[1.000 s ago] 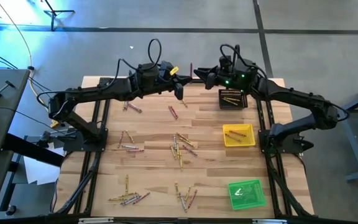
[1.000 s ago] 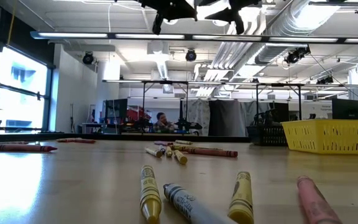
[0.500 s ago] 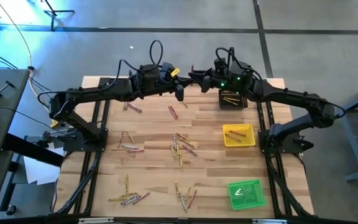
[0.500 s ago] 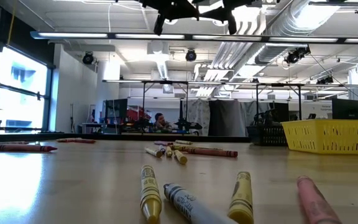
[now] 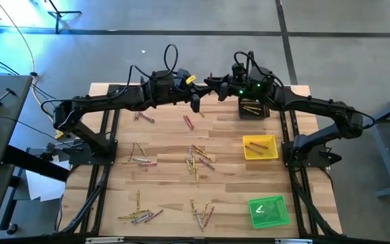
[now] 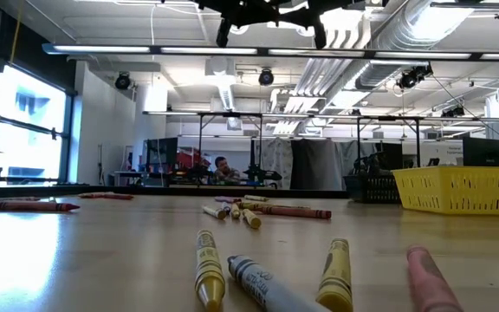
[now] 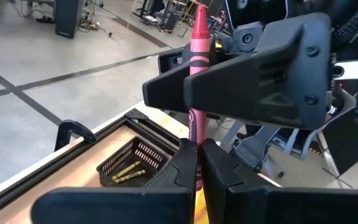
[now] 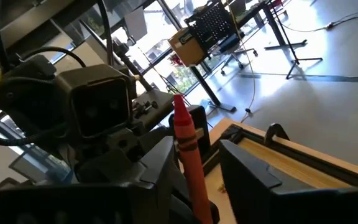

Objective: Sort crayons
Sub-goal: Put the red crayon into the yellow bin

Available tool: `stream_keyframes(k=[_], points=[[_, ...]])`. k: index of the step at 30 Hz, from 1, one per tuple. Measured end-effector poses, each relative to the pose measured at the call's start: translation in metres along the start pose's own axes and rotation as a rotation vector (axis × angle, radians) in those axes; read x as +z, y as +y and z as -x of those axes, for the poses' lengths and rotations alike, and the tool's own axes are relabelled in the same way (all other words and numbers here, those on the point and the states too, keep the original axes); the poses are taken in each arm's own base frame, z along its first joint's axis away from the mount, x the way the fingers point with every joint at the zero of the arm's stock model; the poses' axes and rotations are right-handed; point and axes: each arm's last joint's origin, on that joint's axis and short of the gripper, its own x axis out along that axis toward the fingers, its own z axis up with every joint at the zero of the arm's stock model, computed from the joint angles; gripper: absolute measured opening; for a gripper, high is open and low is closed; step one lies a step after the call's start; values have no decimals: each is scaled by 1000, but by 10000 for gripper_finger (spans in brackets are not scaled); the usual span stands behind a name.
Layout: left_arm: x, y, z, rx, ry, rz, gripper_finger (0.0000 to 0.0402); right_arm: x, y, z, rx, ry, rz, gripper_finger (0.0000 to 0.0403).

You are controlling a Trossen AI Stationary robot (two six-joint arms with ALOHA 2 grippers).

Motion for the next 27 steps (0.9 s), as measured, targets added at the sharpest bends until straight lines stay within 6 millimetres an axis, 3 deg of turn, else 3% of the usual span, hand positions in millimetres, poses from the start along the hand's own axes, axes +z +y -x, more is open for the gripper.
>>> stream_keyframes(k=[8,12,18,23,27], points=[[2,4,0,9,-5,2,1,0,-1,0,-1,5,20,14],[1,4,0,32,-7,-4,7,0,-1,0,-5,5,20,20],[-1,6,0,60,15,-61,47,4,-6,2,-43,56,51,13],[-3,8,0,79,31,-91,82,19,-10,13,-178,217,141,13],[-8,13,0,106,91,-94,98,21,-11,38,-337,505,202,13]])
